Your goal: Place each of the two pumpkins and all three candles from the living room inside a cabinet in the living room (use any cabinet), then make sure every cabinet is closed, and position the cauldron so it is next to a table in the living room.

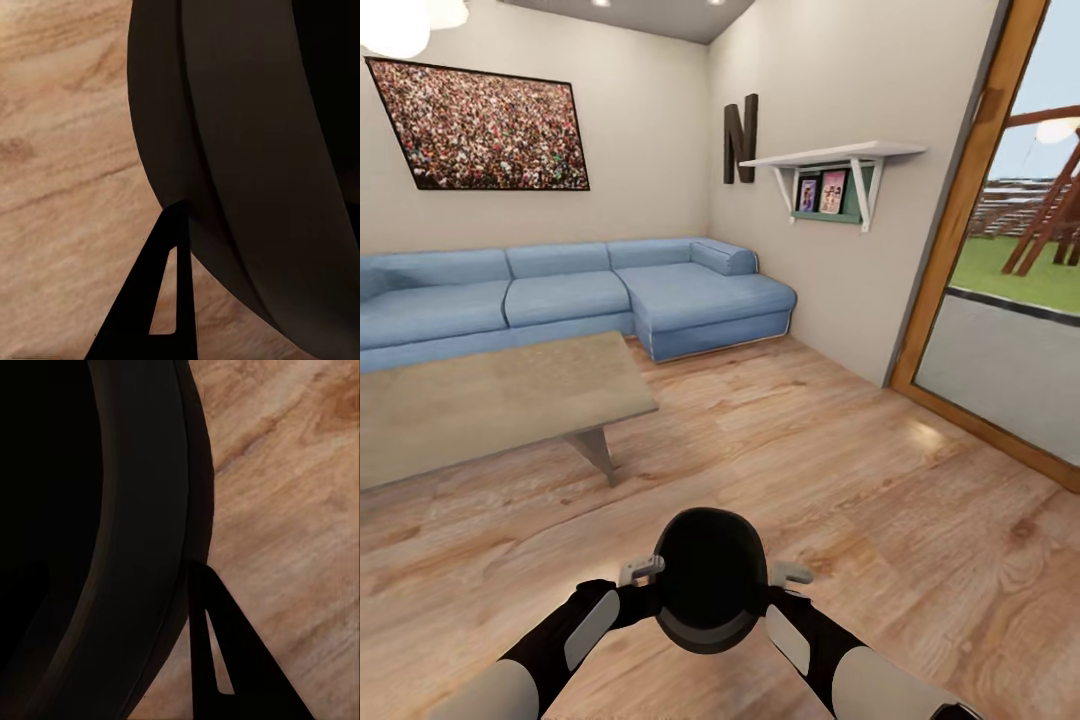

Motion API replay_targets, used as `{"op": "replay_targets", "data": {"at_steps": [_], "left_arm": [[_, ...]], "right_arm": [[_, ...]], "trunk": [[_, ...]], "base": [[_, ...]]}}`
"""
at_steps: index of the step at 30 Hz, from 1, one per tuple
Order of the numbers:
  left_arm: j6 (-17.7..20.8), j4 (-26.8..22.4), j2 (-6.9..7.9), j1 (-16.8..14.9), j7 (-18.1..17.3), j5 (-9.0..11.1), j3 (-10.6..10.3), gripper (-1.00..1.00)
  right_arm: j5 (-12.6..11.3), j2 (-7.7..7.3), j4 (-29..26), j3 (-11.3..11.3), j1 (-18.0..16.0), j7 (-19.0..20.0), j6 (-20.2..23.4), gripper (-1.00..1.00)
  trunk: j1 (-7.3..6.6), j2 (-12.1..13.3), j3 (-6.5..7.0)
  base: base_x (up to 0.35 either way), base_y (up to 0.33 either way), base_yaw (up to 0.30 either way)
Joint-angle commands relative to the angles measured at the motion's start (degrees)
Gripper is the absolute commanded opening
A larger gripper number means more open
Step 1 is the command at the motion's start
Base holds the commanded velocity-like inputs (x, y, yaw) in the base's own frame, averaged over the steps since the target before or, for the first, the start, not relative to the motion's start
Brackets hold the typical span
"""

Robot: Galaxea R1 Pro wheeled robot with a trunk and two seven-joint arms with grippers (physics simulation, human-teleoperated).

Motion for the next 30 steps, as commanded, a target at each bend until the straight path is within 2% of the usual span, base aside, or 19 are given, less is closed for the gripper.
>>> {"op": "replay_targets", "data": {"at_steps": [1,30], "left_arm": [[0.0,-0.1,0.08,0.0,-0.6,2.9,-0.5,-1.00],[0.0,-0.1,0.08,0.0,-0.6,2.9,-0.5,-1.00]], "right_arm": [[0.4,0.00,-1.2,0.9,-0.1,4.8,-0.5,-1.00],[0.4,0.00,-1.2,0.9,-0.1,4.8,-0.5,-1.00]], "trunk": [[-0.02,0.0,-0.05],[-0.02,0.0,-0.05]], "base": [[0.000,0.000,0.291],[0.000,0.000,0.291]]}}
